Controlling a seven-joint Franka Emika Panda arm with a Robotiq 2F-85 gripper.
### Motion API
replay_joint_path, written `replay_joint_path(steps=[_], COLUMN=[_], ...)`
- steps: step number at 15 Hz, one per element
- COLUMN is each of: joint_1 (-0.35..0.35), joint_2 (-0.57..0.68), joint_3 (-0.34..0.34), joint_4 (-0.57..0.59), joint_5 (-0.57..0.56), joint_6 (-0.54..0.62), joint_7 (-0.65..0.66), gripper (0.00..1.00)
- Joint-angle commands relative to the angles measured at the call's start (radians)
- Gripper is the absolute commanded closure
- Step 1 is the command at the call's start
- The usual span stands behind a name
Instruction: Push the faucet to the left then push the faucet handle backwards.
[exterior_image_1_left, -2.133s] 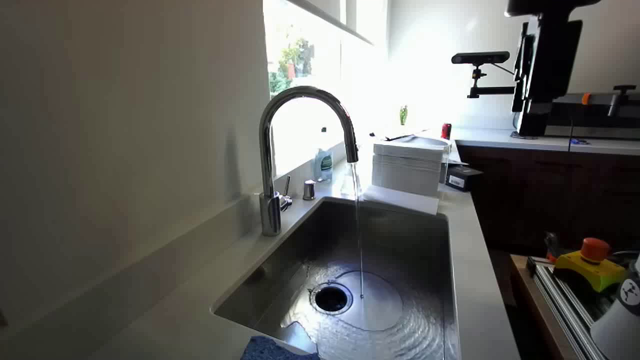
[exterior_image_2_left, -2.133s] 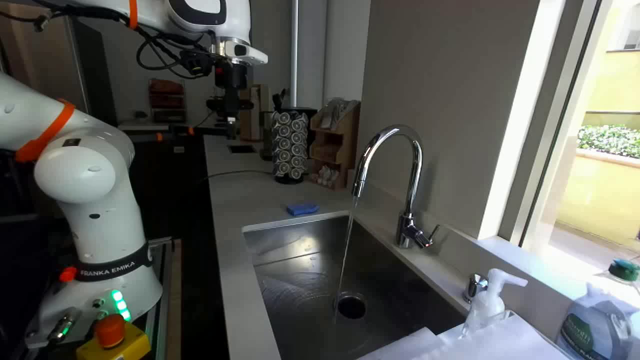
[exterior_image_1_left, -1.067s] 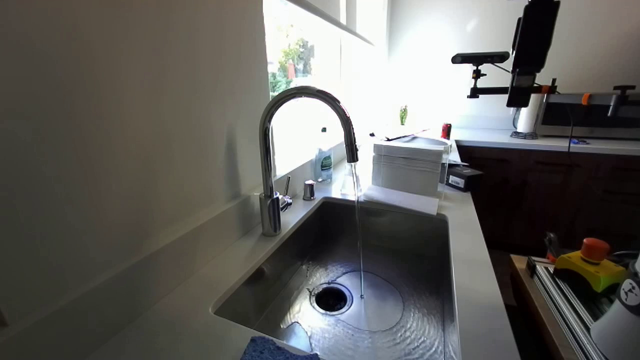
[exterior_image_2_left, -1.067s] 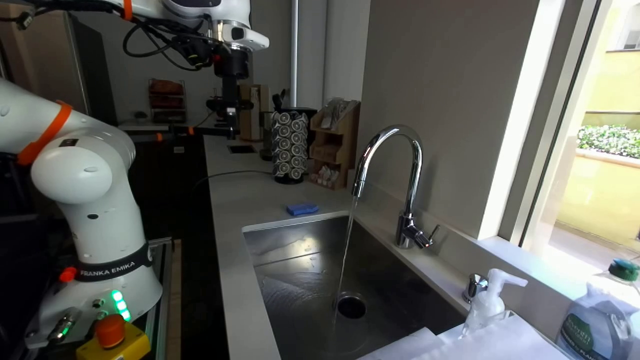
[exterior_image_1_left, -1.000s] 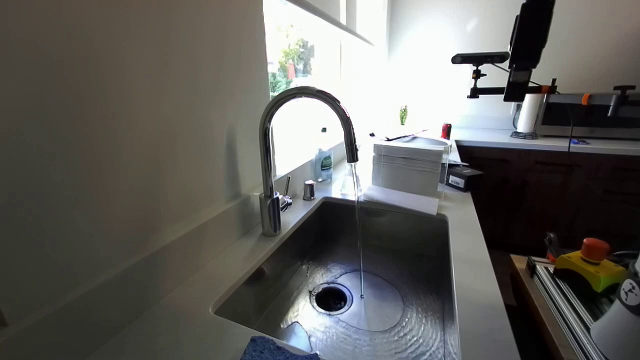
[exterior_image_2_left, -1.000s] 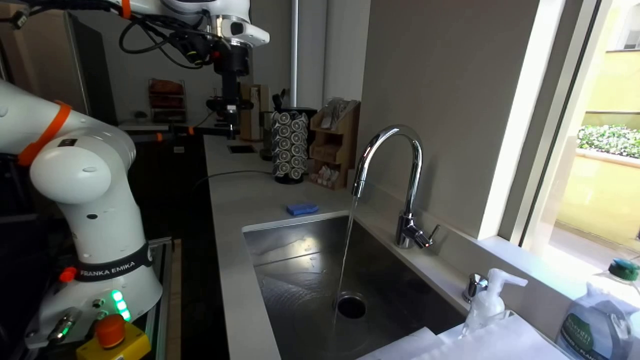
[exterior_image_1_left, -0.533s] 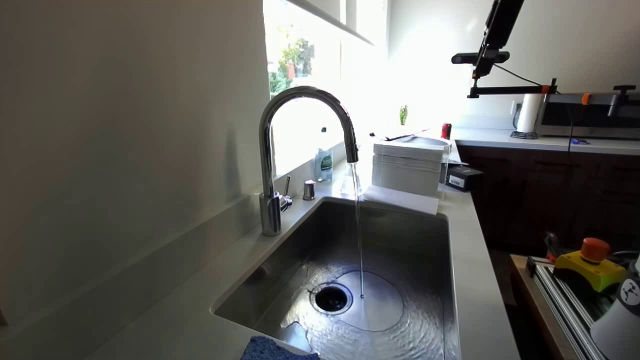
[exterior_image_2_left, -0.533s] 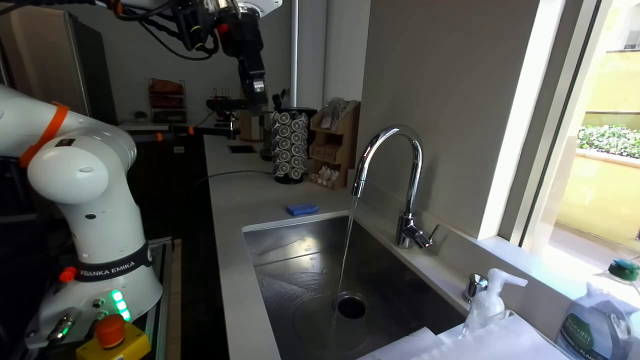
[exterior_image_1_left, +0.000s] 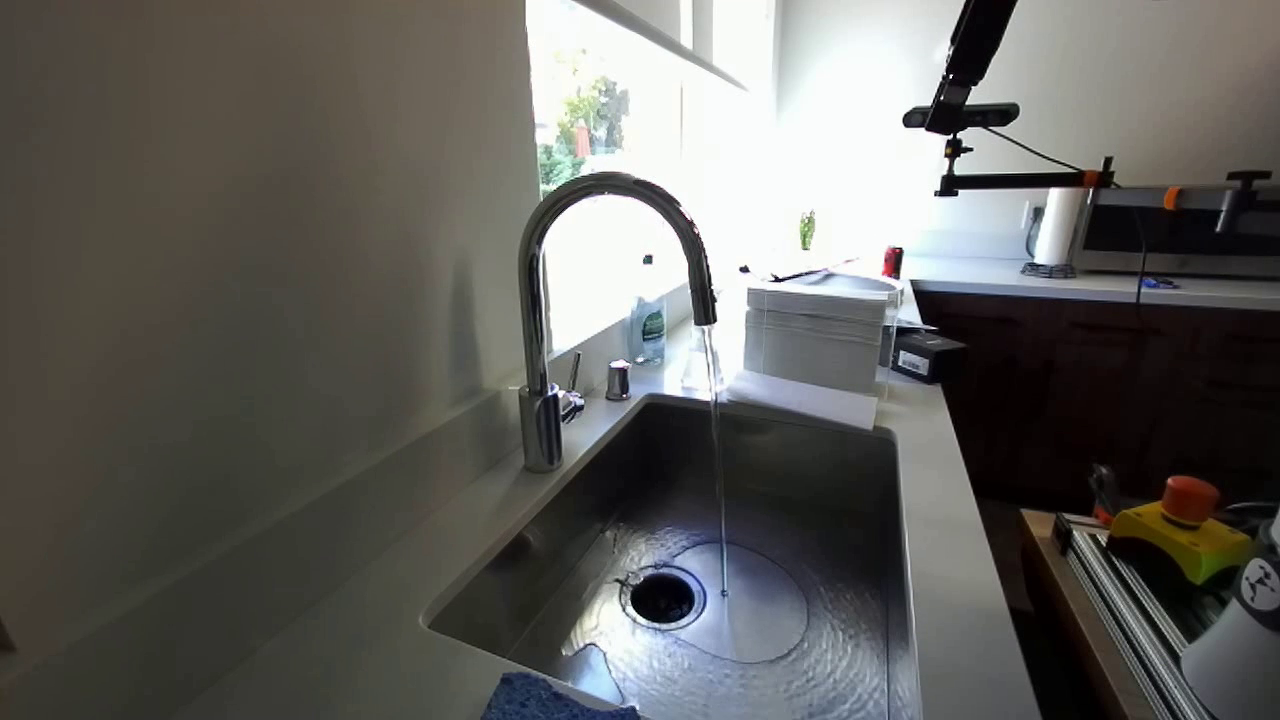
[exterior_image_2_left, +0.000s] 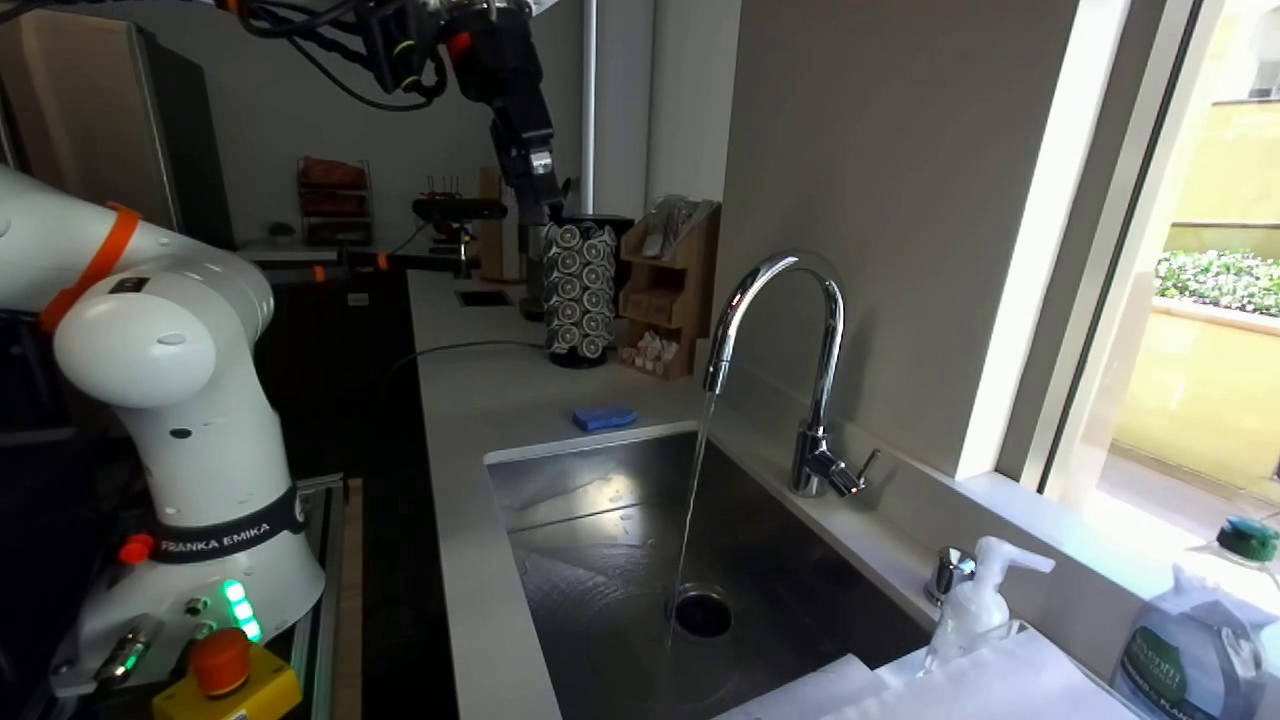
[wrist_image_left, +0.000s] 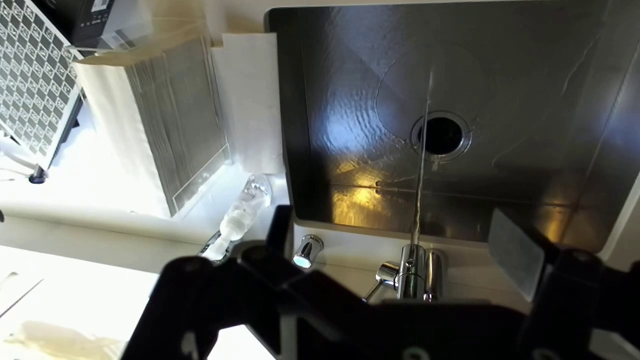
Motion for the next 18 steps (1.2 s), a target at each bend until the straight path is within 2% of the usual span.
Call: replay_joint_path(steps=[1, 6, 8, 12, 18], joint_1=[-0.011, 0.007, 0.012, 0.06, 0.119], joint_2=[0.042, 0.129, 0.177, 0.248, 0.338], joint_3=[-0.06, -0.218, -0.259, -0.317, -0.357], joint_4=[-0.006, 0.009, 0.015, 0.029, 0.063], joint_5=[0.008, 0.034, 0.053, 0.164, 0.296], joint_6=[0.049, 0.213, 0.275, 0.351, 0.396], joint_7=[-0.058, -0.241, -0.305, -0.448, -0.65], gripper=[0.0, 0.0, 0.0, 0.0, 0.0])
